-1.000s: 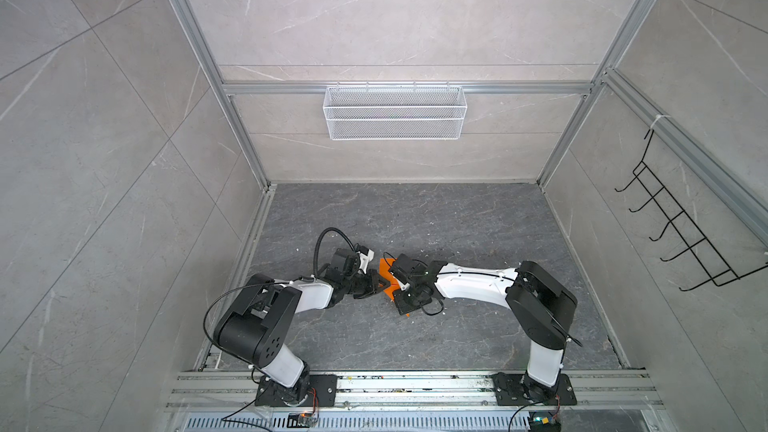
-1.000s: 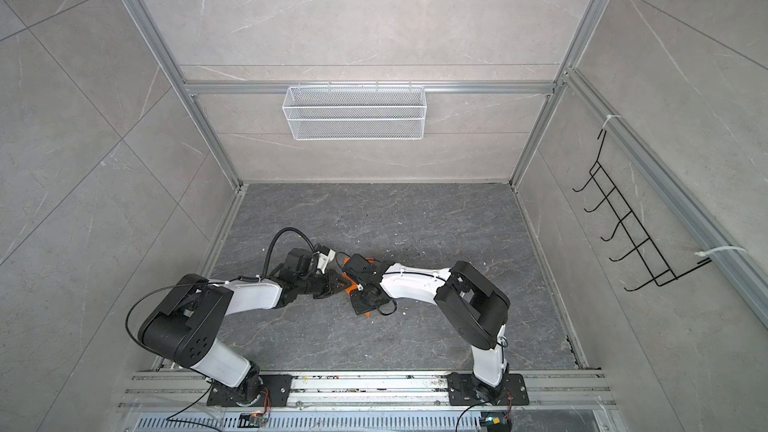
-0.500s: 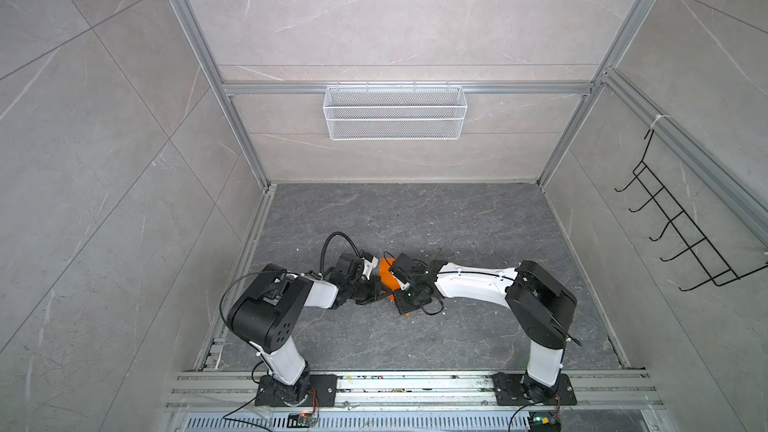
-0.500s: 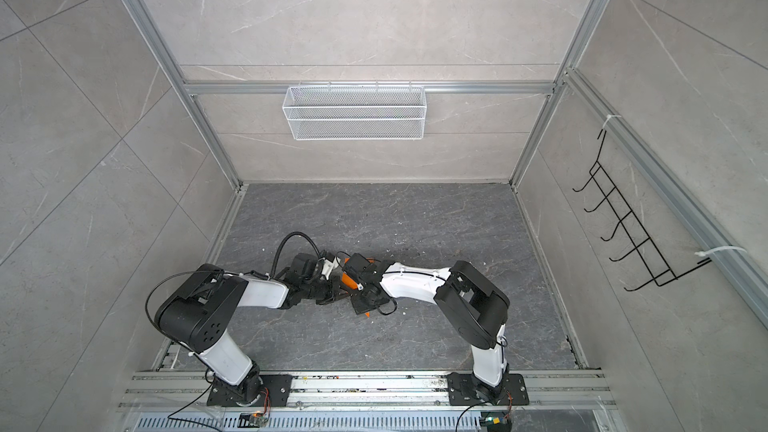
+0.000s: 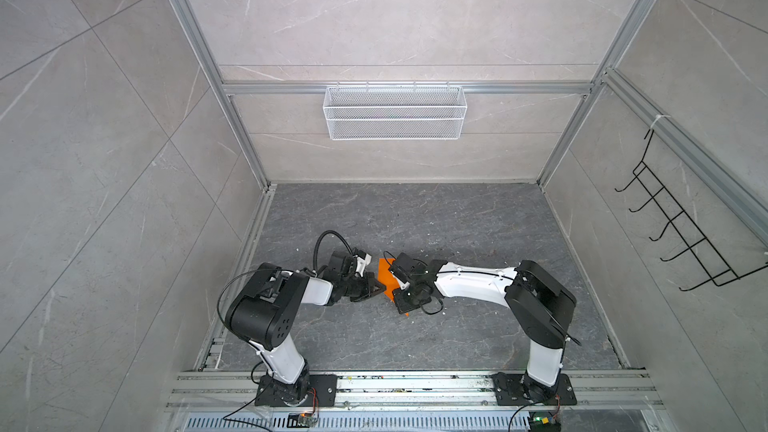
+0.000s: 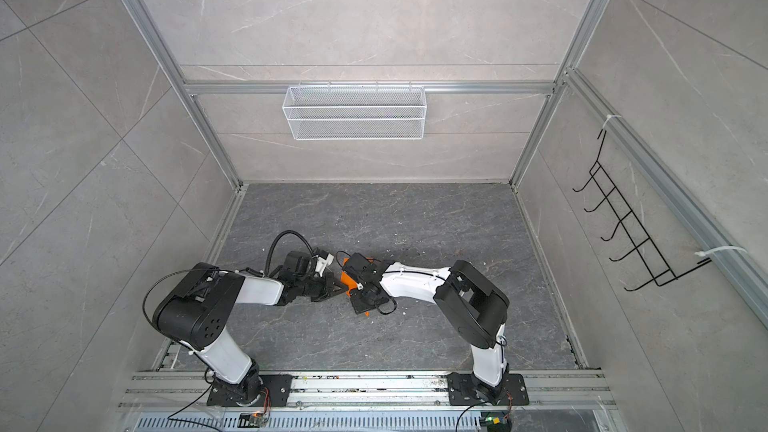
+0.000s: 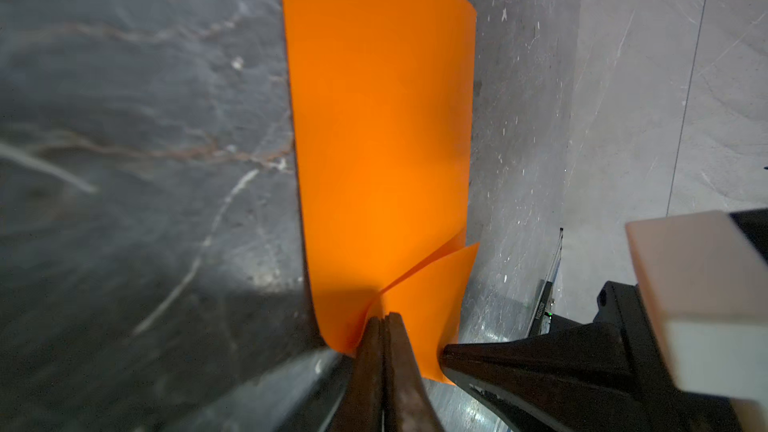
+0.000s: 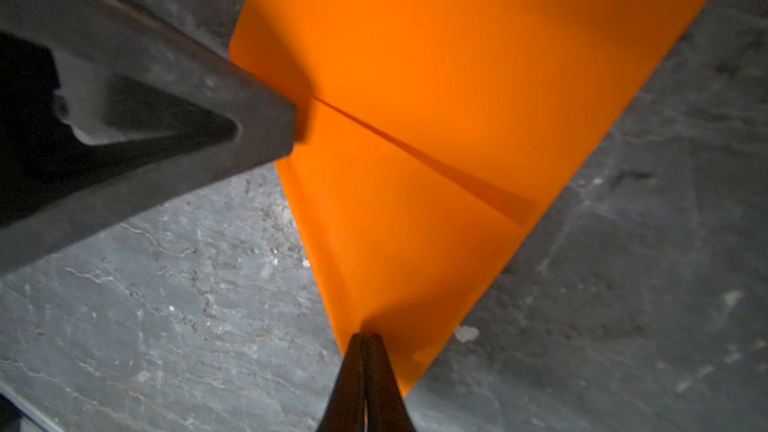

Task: Fold a paper plane with a square sheet of paper (pick it up from the middle)

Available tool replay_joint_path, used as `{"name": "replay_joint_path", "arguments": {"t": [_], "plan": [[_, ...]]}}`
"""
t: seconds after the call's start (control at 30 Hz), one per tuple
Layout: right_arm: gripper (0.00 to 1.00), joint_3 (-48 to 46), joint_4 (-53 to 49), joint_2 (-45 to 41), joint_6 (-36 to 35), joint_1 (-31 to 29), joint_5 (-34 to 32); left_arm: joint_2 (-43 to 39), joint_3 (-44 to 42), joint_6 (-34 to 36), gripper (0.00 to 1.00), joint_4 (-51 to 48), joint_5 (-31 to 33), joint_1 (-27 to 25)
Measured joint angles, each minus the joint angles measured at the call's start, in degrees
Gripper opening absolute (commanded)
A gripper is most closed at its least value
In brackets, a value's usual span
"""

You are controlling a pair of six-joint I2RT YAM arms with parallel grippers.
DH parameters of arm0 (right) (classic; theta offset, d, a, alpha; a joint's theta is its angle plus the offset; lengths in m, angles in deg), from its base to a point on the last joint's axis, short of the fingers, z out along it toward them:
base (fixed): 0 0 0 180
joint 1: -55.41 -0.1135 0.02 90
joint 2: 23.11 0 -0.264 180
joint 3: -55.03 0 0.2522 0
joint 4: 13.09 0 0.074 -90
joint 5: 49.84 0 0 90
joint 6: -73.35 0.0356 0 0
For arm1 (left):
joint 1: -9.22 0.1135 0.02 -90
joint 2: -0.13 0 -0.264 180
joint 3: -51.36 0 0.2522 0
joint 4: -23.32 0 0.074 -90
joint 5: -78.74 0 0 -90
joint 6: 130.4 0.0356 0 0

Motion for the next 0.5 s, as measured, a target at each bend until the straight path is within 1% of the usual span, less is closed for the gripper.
{"name": "replay_joint_path", "arguments": {"t": [0.23, 0.3, 0.5], "plan": [[0.08, 0.0, 0.9, 0.0, 0.0, 0.3, 0.3, -1.0, 0.7, 0.2, 0.1, -3.0, 1.1, 2.4], [0.09, 0.0, 1.0, 0.0, 0.0, 0.5, 0.7, -1.9, 1.3, 0.4, 0.12, -4.8, 2.6, 2.9], [0.14, -0.5, 3.0, -0.8, -0.2, 1.8, 2.7, -7.0, 3.0, 0.8, 0.23, -11.6, 9.5, 4.6]]}}
